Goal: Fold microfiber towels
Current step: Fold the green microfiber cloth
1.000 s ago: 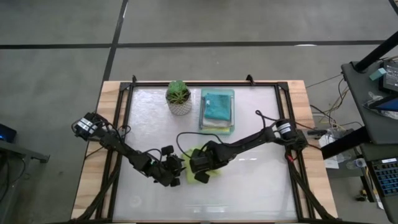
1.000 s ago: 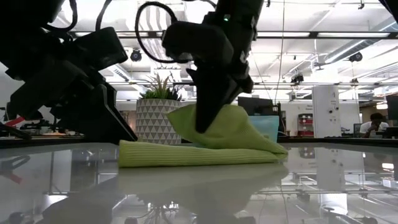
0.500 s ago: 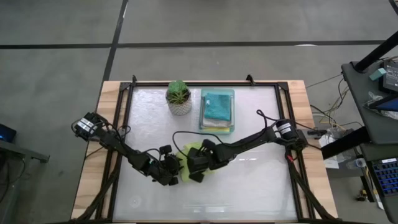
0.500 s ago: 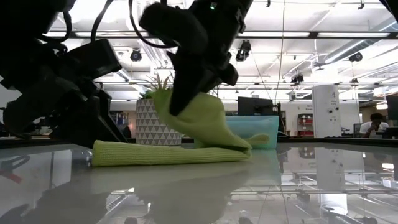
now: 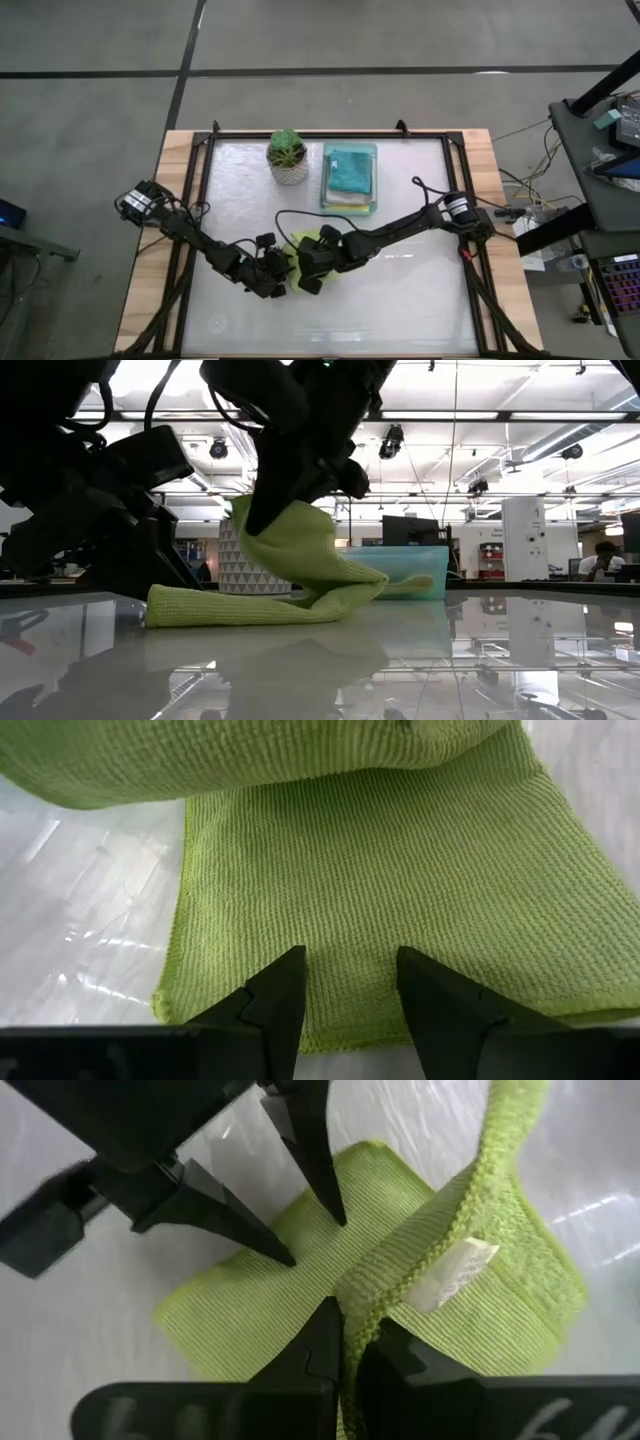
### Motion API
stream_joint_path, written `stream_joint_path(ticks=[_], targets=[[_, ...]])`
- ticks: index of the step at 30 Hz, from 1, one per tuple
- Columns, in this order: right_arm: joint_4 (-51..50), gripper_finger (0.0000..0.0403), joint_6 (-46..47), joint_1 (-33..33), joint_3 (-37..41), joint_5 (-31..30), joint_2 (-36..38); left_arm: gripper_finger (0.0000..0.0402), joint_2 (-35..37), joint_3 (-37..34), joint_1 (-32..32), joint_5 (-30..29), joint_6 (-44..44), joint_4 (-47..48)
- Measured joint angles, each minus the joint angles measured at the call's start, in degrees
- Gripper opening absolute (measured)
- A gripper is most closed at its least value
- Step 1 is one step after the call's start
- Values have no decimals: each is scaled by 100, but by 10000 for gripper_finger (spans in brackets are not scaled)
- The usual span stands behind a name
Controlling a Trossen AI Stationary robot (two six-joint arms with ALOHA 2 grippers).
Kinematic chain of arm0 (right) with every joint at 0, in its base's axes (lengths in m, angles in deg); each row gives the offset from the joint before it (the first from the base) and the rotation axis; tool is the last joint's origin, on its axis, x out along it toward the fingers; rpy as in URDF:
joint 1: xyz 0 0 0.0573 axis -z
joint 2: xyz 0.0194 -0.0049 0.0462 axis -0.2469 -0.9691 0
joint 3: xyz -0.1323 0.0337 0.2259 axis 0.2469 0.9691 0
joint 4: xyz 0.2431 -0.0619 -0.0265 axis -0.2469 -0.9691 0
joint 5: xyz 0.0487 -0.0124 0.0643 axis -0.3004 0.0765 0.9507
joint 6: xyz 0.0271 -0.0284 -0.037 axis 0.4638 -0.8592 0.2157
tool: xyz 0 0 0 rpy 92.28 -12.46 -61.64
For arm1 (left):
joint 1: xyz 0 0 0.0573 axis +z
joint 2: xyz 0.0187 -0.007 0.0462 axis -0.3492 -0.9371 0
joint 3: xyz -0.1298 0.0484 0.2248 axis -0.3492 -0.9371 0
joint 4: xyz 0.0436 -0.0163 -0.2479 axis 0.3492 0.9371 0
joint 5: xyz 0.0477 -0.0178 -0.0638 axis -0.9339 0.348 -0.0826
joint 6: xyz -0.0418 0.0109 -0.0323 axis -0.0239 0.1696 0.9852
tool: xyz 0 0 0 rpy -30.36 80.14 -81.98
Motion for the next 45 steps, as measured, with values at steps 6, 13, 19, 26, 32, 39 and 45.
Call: stream_joint_path(ticks=[6,13,19,26,32,39,45], targets=[[365,12,19,14,4,19,-247,144,8,-1,-30,30,-4,18],[571,13,33,73,9,30,-306,144,483,62,-217,184,-9,532],[799,23,-90,77,9,235,-309,144,1144,33,-284,184,-6,1178],[868,87,-142,73,7,350,-358,144,1645,39,-326,183,-1,1740],[1277,149,-329,73,-2,529,-370,144,1779,39,-335,186,-7,1721],[1656,184,-882,45,-7,1444,-306,144,1702,11,-332,-257,-18,1425],[995,172,-1228,-23,-7,1241,194,144,1170,3,-272,-987,-296,618]])
